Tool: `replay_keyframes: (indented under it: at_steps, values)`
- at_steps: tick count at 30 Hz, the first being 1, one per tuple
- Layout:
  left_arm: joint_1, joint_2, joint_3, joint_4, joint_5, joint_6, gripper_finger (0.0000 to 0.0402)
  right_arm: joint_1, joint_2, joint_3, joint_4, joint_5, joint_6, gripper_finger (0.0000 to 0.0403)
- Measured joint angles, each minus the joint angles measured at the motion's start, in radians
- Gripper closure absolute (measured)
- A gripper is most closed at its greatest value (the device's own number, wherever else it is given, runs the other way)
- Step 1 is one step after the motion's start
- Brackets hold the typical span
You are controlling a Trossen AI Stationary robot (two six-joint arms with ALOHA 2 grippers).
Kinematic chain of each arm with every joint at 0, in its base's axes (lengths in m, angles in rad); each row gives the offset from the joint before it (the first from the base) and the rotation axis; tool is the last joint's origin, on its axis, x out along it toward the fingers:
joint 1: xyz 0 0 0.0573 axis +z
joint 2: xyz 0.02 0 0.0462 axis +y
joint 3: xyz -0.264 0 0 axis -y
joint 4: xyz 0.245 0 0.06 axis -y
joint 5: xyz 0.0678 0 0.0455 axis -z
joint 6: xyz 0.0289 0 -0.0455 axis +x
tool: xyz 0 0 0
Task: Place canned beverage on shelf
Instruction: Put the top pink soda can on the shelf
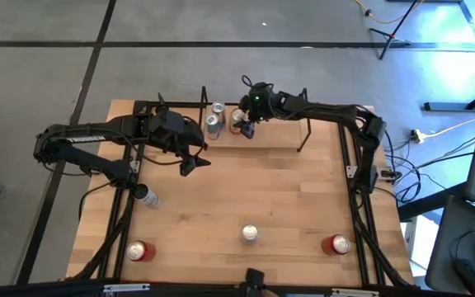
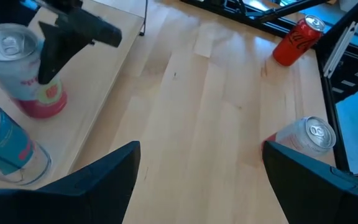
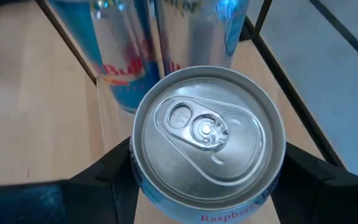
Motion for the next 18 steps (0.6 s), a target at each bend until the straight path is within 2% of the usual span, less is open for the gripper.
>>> replay_keyframes:
  at_steps: [5,12,14,18]
  values:
    - [0.000,0.000,0.000,0.005,0.000,0.000,0.0076,0.000,0.003,0.002,-0.001,0.018,-0.009,0.0150]
    - [0.000,0.000,0.000,0.005,-0.001,-0.001,0.0076,0.000,0.003,0.002,0.008,0.032,-0.019,0.0022]
    - [0.000,0.000,0.000,0.005,-0.001,-0.001,0.0076,0.000,0.000,0.002,0.008,0.032,-0.003,0.0019]
    - [0.000,0.000,0.000,0.005,-0.001,-0.004,0.0076,0.000,-0.038,0.002,-0.007,0.039,-0.004,0.0050]
